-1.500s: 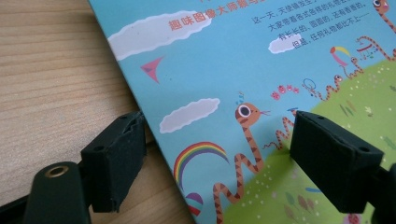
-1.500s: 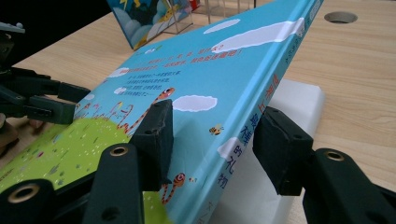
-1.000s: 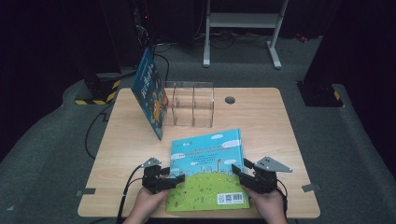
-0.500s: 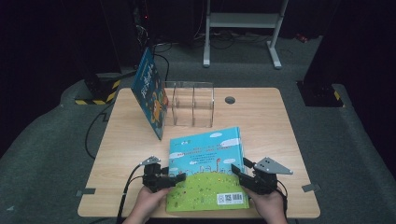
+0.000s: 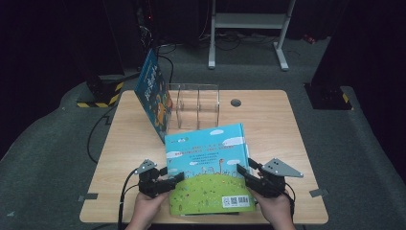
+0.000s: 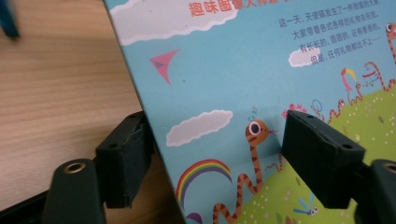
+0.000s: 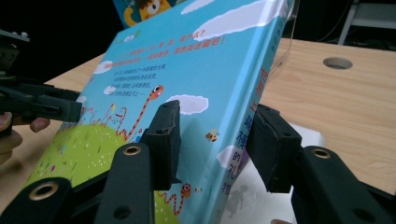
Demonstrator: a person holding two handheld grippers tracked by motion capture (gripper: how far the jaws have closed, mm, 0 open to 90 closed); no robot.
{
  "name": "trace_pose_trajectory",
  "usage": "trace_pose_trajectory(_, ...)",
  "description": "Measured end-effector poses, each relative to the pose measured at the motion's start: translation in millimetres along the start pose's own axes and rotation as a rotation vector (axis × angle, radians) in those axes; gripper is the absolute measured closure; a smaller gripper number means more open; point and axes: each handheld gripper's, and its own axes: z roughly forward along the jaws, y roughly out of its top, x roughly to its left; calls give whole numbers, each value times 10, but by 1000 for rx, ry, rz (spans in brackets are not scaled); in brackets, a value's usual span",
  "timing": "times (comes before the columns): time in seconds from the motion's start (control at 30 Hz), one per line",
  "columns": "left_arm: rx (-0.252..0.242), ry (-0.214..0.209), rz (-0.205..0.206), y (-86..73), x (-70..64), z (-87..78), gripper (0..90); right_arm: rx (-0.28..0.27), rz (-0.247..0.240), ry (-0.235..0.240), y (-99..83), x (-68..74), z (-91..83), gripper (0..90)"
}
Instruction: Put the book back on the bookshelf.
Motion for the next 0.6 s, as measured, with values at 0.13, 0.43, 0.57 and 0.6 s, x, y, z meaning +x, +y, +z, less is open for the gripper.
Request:
trace_pose_trajectory(0.13, -53, 21, 4, 58, -10, -109, 334, -10, -16, 6, 108, 32, 0, 577)
trace_pose_trajectory(0.43, -196, 65, 45, 150, -84, -320, 452, -49, -41, -5, 249, 82, -10, 598)
trace_pose_trajectory(0.57, -220, 86, 73, 188, -133, -330, 460, -66, -39, -15, 262, 72, -2, 598)
trace_pose_trajectory(0.6, -225, 89, 79, 194, -137, -327, 461, -76, -37, -19, 260, 69, -5, 599)
